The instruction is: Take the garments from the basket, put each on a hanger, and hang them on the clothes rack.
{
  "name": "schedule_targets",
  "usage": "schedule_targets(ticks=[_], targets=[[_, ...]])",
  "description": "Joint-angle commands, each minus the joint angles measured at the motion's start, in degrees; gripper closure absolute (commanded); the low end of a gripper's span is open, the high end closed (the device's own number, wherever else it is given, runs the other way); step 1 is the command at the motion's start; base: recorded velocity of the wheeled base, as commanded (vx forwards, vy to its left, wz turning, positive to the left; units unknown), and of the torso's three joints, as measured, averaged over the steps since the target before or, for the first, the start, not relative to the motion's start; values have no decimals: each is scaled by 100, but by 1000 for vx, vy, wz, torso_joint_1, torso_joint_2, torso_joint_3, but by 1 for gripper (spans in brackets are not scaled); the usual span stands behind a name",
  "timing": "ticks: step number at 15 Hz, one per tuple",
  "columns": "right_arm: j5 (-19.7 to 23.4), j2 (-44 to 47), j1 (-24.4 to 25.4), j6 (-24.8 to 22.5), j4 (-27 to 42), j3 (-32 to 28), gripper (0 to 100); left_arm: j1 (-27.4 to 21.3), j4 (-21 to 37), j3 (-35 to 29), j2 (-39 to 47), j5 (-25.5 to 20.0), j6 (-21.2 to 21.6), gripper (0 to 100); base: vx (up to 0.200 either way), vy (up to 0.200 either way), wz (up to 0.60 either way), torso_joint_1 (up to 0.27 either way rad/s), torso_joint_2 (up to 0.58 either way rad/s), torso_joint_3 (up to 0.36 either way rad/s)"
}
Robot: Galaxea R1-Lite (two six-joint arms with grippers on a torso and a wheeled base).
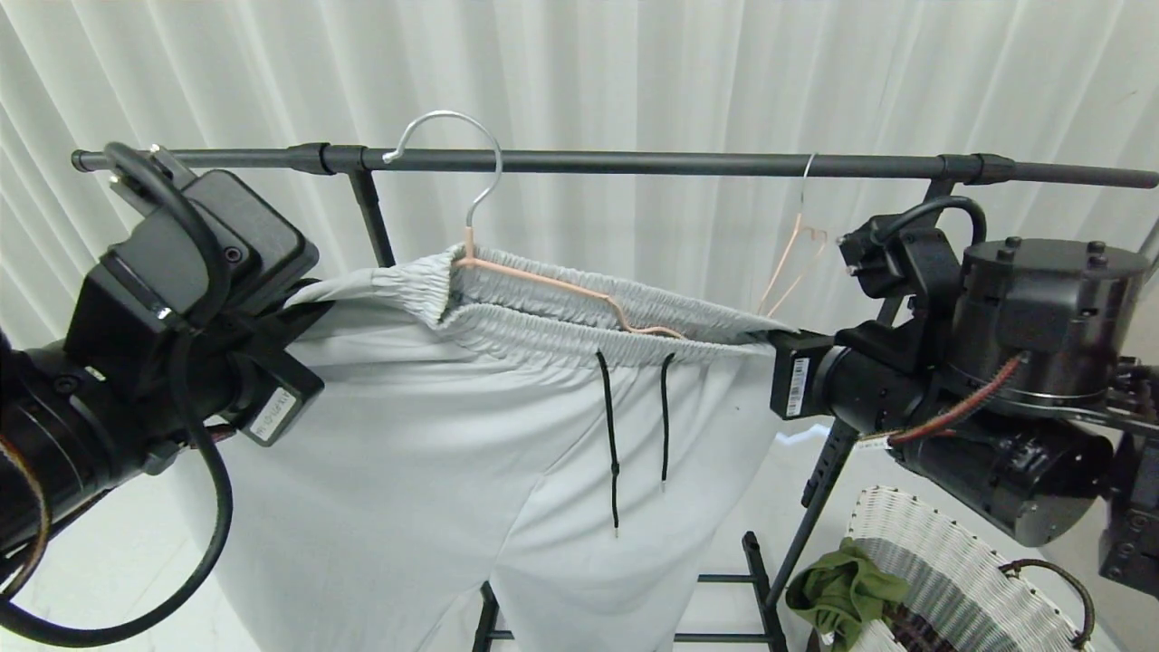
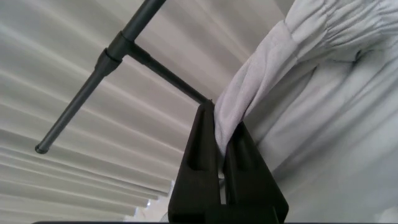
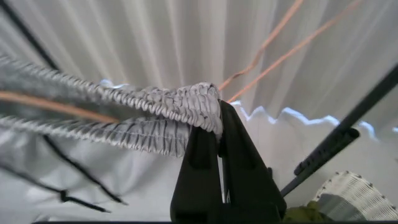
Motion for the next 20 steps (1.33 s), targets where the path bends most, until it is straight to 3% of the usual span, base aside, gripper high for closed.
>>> schedule_targets(ticks=[1, 4, 5, 9, 12, 15, 19, 20], targets=[[179, -366, 665, -97, 256, 12, 100, -11, 1, -51, 63, 23, -225, 100, 0, 0, 0, 0, 0, 0], [232, -383, 849, -660, 326, 3, 100, -20, 1, -42, 28, 163, -384, 100, 0, 0, 0, 0, 0, 0], [232, -383, 867, -809, 326, 3, 0, -20, 1, -42, 19, 163, -384, 100, 0, 0, 0, 0, 0, 0], [311, -515, 858, -1240, 317, 38, 0, -187, 1, -24, -51, 137, -445, 100, 0, 0, 0, 0, 0, 0], [961, -629, 682, -1626, 326, -58, 0, -363, 1, -16, -69, 137, -586, 100, 0, 0, 0, 0, 0, 0], [1304, -427, 568, -2171, 326, -507, 0, -504, 1, -7, -69, 128, -595, 100, 0, 0, 0, 0, 0, 0], [2754, -480, 454, -2189, 1188, -1157, 0, -530, 1, 11, -51, 31, -586, 100, 0, 0, 0, 0, 0, 0], [3501, -506, 357, -2189, 1794, -1509, 0, -539, 1, 11, -42, -48, -586, 100, 0, 0, 0, 0, 0, 0]])
